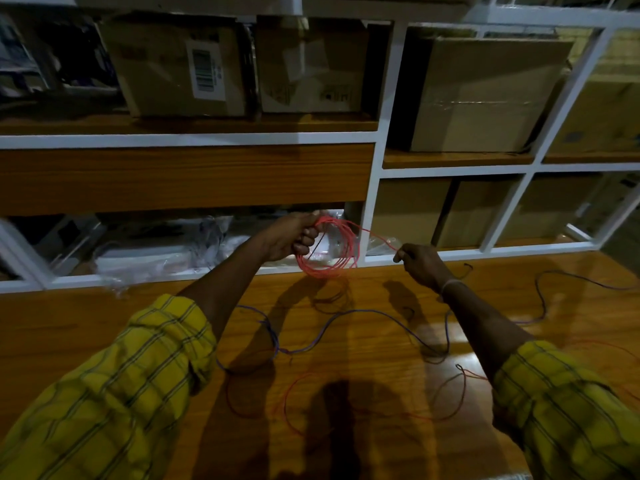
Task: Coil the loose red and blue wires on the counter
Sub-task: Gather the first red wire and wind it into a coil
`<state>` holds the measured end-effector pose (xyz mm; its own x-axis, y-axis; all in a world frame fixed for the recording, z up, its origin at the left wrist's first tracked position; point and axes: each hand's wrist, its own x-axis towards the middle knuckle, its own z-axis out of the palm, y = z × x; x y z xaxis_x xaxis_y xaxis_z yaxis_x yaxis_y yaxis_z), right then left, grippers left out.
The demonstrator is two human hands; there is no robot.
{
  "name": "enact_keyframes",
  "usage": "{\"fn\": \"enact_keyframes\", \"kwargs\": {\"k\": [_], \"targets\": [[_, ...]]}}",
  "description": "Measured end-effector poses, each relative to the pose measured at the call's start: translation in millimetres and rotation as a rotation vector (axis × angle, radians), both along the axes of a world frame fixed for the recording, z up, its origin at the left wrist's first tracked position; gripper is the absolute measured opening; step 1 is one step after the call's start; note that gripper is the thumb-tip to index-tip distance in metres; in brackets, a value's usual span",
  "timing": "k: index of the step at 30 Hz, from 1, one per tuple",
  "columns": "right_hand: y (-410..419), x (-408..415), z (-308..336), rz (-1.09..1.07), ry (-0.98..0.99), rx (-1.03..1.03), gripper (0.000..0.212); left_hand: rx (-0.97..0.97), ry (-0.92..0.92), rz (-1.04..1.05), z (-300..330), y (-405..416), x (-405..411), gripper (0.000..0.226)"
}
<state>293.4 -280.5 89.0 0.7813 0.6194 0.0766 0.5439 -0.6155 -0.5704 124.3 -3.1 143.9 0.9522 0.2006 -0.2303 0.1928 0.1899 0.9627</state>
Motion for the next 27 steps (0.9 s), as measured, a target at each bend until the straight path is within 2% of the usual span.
{"fn": "enact_keyframes", "kwargs": {"k": [4,7,13,17,20,23,27], "targets": [[9.7,-11.5,-6.5,-0.061,-0.229,-0.191,0.018,-0.298,-0.061,0.132,3.9,-3.8,9.2,0.033],[12.6,-17.1,-8.6,-0.021,-0.328,-0.305,0.020,-0.415,-0.086,0.287,6.9,-2.2,17.3,0.036],[14.4,-25.4,-10.4,0.196,-0.433,-0.474,0.045,-0.505,-0.097,0.490,5.1,6.3,22.8,0.043],[29.6,-41.1,-8.2,0.377,-0.556,-0.538,0.033,-0.415,-0.099,0.562,0.1,5.1,27.9,0.039],[48.7,-58.5,-0.7,0.476,-0.619,-0.433,0.023,-0.243,-0.075,0.620,-2.7,-2.9,33.0,0.036],[63.2,-73.3,10.9,0.546,-0.681,-0.204,0.008,-0.079,-0.070,0.607,-4.1,-11.1,34.4,0.032],[74.8,-78.3,33.1,0.528,-0.520,0.101,0.009,0.077,-0.134,0.500,-1.9,-20.0,28.4,0.035]]}}
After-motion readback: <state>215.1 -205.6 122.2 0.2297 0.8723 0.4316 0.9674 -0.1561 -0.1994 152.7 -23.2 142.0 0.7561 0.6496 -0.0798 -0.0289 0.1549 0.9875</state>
